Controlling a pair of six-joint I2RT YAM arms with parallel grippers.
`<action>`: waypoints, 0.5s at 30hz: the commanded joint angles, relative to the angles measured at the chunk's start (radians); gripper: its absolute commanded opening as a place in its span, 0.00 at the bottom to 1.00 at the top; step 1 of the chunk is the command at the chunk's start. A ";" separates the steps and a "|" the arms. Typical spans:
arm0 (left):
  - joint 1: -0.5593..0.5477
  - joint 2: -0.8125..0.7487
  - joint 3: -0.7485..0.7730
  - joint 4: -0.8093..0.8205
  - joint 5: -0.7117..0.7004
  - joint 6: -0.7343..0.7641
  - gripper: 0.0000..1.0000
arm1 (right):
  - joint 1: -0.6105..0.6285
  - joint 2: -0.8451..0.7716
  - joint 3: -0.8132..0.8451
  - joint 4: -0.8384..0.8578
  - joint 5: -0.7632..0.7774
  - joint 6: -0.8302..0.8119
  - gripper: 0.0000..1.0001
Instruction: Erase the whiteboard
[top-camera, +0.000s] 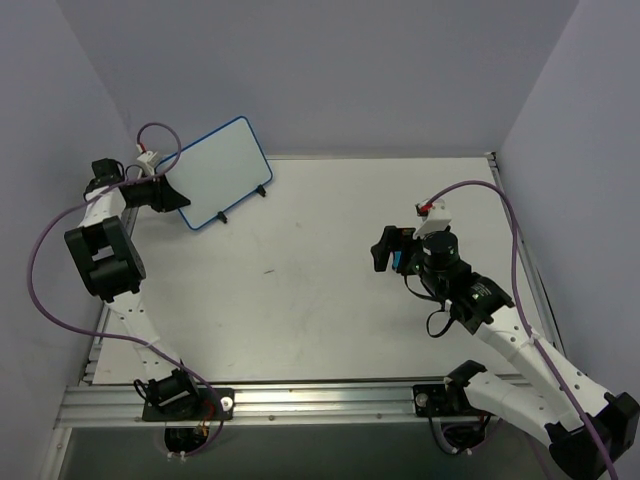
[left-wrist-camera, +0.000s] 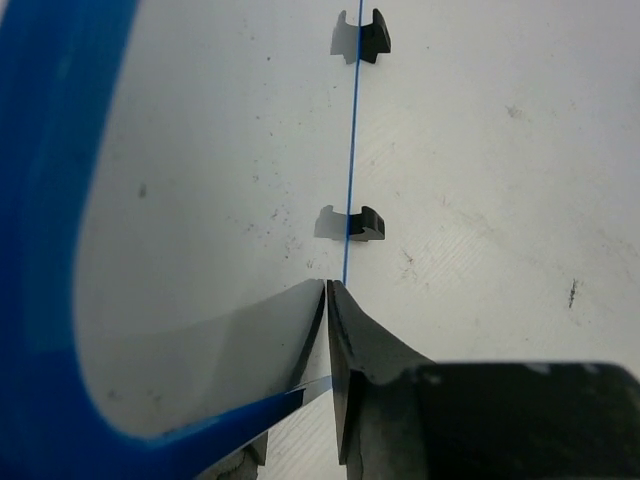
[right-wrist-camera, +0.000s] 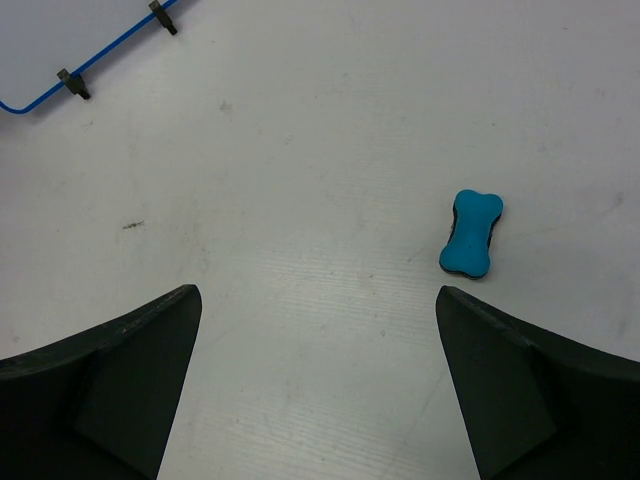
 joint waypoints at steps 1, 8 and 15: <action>-0.001 -0.045 -0.008 0.054 -0.003 -0.003 0.34 | 0.012 -0.013 -0.008 0.025 0.024 -0.009 1.00; -0.020 -0.045 -0.005 0.054 -0.027 -0.001 0.37 | 0.017 -0.016 -0.008 0.025 0.023 -0.010 1.00; -0.047 -0.034 0.027 0.033 -0.044 0.007 0.37 | 0.022 -0.013 -0.008 0.026 0.024 -0.010 1.00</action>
